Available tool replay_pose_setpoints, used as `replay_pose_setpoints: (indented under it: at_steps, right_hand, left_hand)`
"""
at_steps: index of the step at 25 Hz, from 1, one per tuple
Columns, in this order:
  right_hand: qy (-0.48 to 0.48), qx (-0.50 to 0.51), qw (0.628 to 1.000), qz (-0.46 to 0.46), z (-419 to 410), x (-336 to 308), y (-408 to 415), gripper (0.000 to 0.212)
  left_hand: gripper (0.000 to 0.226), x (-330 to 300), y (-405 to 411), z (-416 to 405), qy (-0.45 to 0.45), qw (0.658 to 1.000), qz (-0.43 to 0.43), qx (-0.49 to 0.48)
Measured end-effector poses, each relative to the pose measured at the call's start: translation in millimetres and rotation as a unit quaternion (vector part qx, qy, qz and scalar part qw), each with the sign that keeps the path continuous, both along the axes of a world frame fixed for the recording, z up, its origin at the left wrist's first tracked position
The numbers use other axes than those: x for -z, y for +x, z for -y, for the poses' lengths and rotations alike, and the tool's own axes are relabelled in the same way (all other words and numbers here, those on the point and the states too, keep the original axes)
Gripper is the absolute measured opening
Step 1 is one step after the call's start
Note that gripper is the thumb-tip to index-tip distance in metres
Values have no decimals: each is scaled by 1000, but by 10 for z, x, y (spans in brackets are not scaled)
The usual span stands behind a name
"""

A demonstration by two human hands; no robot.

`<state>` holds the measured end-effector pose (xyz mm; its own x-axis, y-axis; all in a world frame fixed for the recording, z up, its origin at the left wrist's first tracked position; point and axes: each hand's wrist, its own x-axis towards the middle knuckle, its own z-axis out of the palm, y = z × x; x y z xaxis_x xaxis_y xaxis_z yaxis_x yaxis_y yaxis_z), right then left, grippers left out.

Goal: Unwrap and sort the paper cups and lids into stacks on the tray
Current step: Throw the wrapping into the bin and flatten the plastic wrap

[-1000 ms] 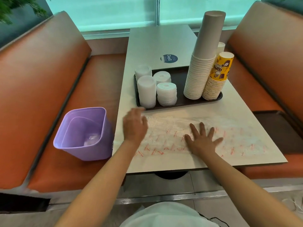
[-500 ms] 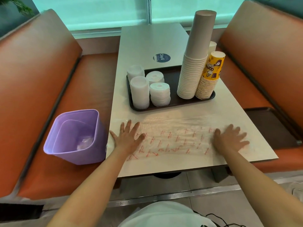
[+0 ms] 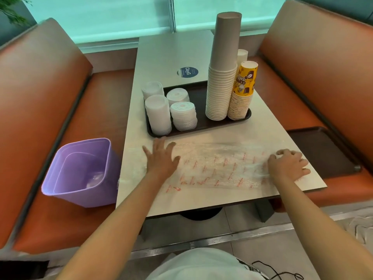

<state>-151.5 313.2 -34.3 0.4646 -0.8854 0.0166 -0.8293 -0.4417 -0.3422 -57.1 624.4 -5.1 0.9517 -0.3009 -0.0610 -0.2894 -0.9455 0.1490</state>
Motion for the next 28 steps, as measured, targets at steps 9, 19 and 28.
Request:
replay_pose_setpoints:
  at_steps: [9,19,28]
  right_hand:
    - [192,-248,918,244,-631,-994,168,8]
    - [456,-437,742,224,-650,-776,319,72]
    - [555,-441,680,187,-926,-732,328,14]
  left_hand:
    - [113,-268,-823,1411,-333,910,-235,80]
    - [34,-671,-579,678,-602,672,-432,15]
    - [60,-489,-541,137,-609,682,-397,-75]
